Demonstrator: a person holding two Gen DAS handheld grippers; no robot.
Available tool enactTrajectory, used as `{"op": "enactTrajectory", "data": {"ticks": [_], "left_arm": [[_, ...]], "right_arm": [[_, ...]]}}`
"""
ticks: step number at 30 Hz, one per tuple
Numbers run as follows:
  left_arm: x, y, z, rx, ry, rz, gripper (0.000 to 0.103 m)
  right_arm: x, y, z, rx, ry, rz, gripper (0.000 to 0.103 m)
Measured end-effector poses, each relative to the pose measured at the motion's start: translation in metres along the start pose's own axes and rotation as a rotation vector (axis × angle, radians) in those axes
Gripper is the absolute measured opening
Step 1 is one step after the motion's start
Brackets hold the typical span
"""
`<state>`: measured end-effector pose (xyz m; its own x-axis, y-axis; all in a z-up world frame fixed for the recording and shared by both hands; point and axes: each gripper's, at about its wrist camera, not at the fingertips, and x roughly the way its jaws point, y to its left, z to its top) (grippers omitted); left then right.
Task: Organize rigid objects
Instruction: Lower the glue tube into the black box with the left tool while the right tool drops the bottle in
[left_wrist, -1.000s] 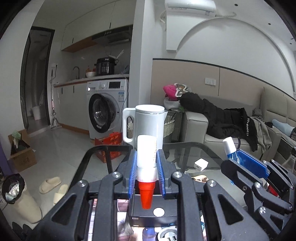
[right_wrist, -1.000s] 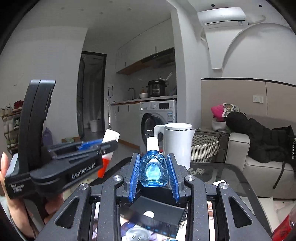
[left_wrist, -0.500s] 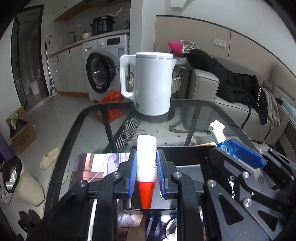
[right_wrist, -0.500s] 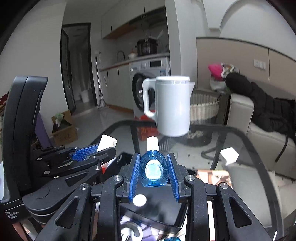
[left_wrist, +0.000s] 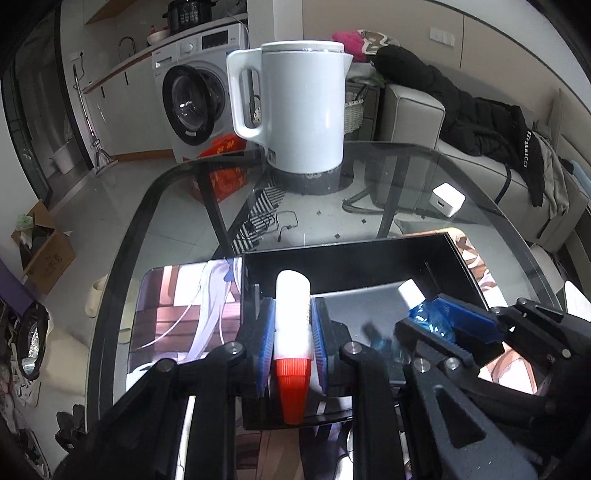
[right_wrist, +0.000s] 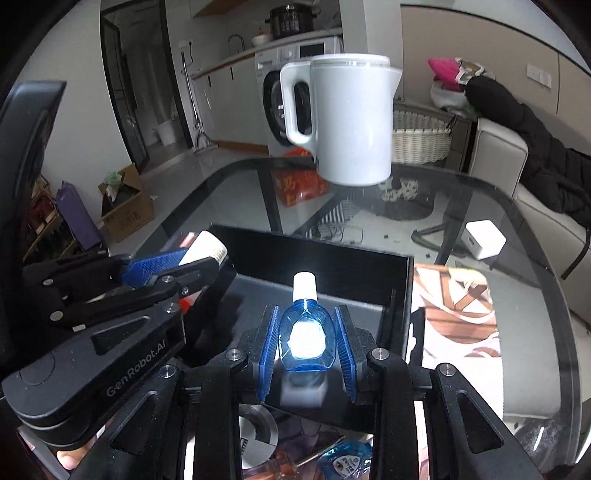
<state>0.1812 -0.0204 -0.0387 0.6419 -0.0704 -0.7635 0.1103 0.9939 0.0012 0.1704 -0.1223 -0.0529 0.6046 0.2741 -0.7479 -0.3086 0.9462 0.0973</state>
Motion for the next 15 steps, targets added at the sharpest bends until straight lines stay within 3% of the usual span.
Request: {"op": "enactTrajectory", "data": {"ticks": [5, 7, 15], "left_arm": [[0.003, -0.002, -0.004, 0.008, 0.044, -0.018, 0.016], [0.005, 0.0, -0.005, 0.002, 0.068, -0.038, 0.011], [0.009, -0.006, -0.015, 0.046, 0.142, -0.054, 0.011]], "right_arm": [[0.012, 0.001, -0.006, -0.006, 0.061, 0.021, 0.029], [0.013, 0.001, -0.007, -0.013, 0.077, 0.025, 0.029], [0.009, 0.0, -0.008, 0.005, 0.194, 0.043, 0.03]]}}
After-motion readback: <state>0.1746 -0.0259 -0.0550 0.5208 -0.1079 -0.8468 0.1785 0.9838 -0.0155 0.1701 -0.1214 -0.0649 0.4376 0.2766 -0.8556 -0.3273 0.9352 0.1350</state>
